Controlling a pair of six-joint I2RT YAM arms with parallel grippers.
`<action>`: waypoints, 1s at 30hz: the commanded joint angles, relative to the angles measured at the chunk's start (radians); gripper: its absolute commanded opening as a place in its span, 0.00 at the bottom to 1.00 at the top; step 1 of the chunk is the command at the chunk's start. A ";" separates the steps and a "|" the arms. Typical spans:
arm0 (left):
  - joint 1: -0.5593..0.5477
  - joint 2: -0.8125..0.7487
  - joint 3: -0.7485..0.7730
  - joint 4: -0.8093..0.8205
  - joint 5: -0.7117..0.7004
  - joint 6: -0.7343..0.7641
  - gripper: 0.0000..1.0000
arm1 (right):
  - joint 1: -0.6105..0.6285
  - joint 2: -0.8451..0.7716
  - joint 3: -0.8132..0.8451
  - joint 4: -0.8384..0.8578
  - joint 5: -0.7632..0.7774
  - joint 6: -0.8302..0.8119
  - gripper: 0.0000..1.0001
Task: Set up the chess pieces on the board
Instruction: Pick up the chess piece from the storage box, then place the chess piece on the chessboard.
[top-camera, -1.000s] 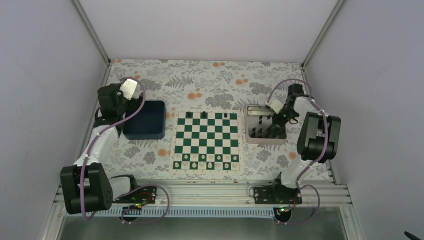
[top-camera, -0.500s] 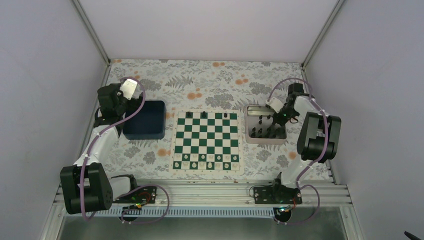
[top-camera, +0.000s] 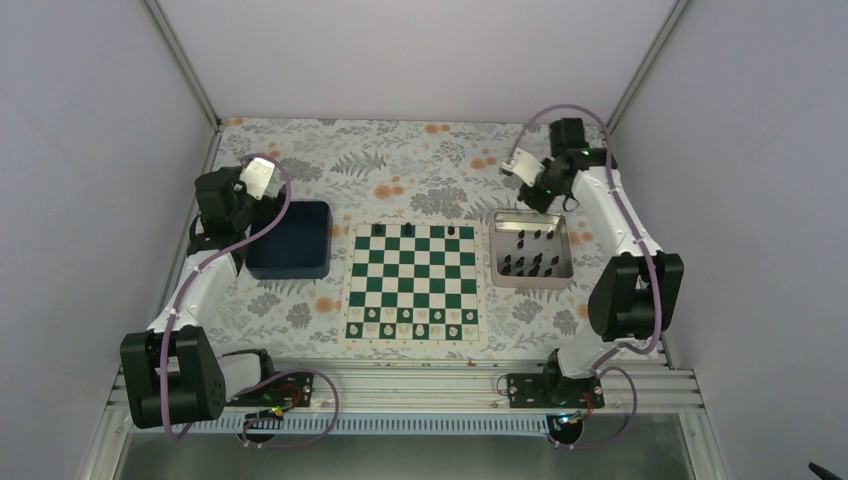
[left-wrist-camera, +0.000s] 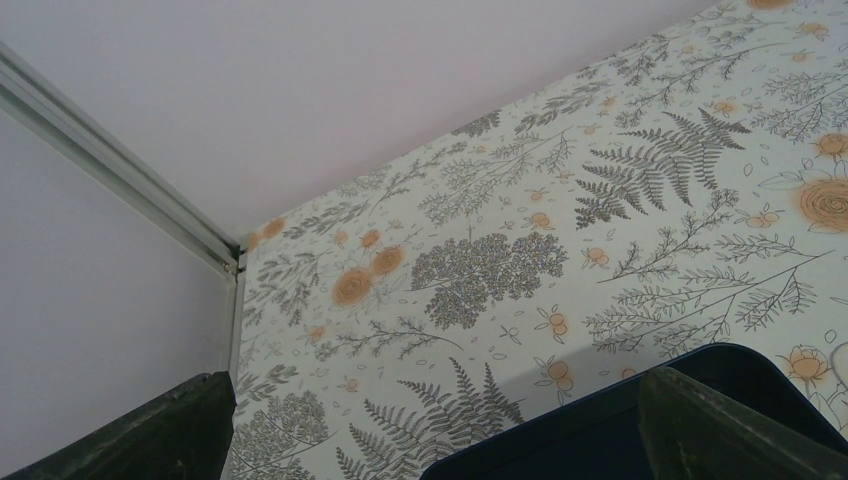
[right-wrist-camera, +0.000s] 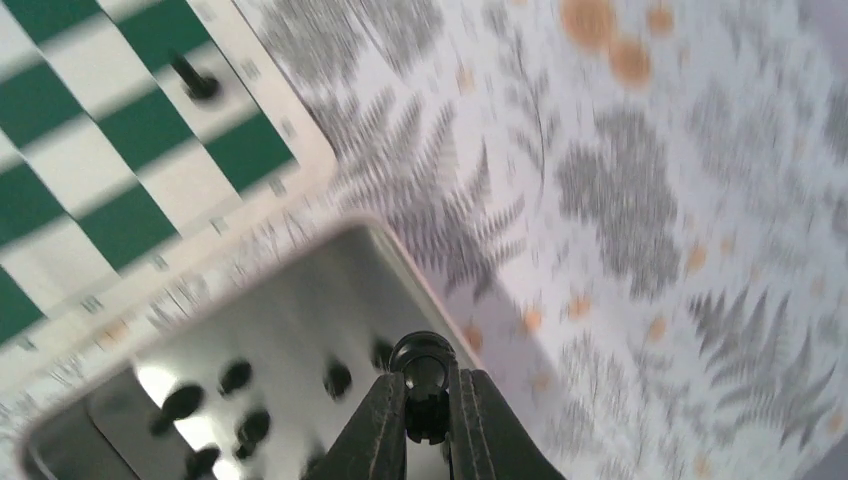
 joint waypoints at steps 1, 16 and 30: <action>0.003 -0.025 0.002 0.023 0.014 -0.008 1.00 | 0.151 0.038 0.141 -0.086 -0.036 0.069 0.07; 0.005 -0.057 0.007 0.019 -0.017 -0.015 1.00 | 0.611 0.557 0.767 -0.168 -0.030 0.135 0.09; 0.008 -0.091 -0.018 0.033 -0.031 -0.016 1.00 | 0.790 0.797 0.851 -0.036 0.081 0.172 0.09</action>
